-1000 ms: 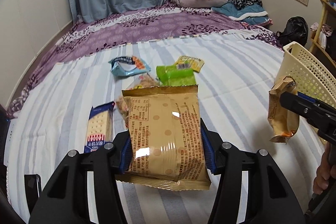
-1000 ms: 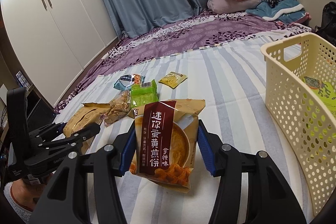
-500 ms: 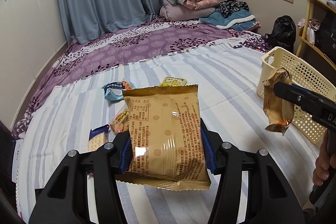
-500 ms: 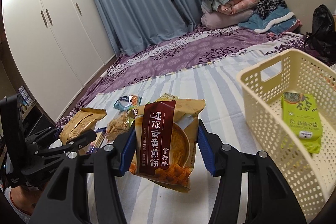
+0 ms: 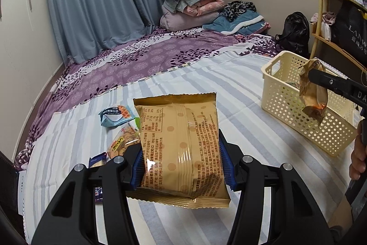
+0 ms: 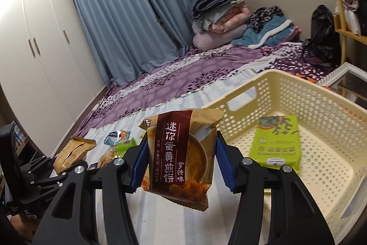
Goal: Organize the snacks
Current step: 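Carry the red-label bag into the basket and release with right while left holds tan packet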
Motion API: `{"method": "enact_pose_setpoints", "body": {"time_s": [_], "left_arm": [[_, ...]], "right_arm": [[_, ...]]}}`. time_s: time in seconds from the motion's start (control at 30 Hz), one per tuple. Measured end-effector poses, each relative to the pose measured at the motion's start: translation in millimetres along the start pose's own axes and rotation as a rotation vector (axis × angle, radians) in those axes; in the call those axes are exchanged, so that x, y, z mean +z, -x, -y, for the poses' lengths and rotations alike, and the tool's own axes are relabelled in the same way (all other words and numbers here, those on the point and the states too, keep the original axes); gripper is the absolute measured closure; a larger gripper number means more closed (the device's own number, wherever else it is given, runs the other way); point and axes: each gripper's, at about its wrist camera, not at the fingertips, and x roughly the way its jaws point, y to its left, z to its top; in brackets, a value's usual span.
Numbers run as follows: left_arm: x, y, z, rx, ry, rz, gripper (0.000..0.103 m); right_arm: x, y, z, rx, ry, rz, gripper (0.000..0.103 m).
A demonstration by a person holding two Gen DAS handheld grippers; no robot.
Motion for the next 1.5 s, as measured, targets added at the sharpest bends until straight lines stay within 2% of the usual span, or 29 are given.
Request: {"method": "enact_pose_setpoints", "body": {"time_s": [0.13, 0.3, 0.53, 0.7, 0.8, 0.93, 0.97, 1.0, 1.07, 1.2, 1.5], "left_arm": [[4, 0, 13, -0.012, -0.023, 0.006, 0.047], [9, -1, 26, -0.026, -0.046, 0.008, 0.047], [14, -2, 39, -0.044, -0.065, 0.011, 0.047], [16, -2, 47, -0.058, -0.076, 0.014, 0.047], [18, -2, 51, -0.068, -0.084, 0.017, 0.047], [20, -2, 58, -0.084, -0.093, 0.021, 0.047], [21, -2, 60, -0.087, -0.096, 0.021, 0.047], [21, -3, 62, -0.09, -0.098, 0.021, 0.047], [23, -3, 65, -0.1, -0.102, 0.02, 0.047], [27, -5, 73, -0.117, -0.114, 0.022, 0.047], [55, -9, 102, -0.193, -0.148, 0.05, 0.047]], "right_arm": [[3, 8, 22, -0.044, -0.03, 0.018, 0.049], [3, 16, 40, -0.048, -0.06, 0.03, 0.049], [1, 23, 46, -0.027, -0.063, 0.038, 0.049], [7, 38, 50, -0.048, -0.07, 0.096, 0.05], [11, 42, 57, -0.121, -0.058, 0.115, 0.05], [11, 38, 71, -0.202, -0.057, 0.084, 0.049], [10, 37, 75, -0.237, -0.059, 0.078, 0.048], [9, 36, 78, -0.275, -0.062, 0.068, 0.038], [10, 35, 84, -0.295, -0.062, 0.052, 0.025], [12, 36, 85, -0.357, -0.02, 0.05, 0.025], [12, 43, 87, -0.421, 0.013, 0.05, 0.019]]}}
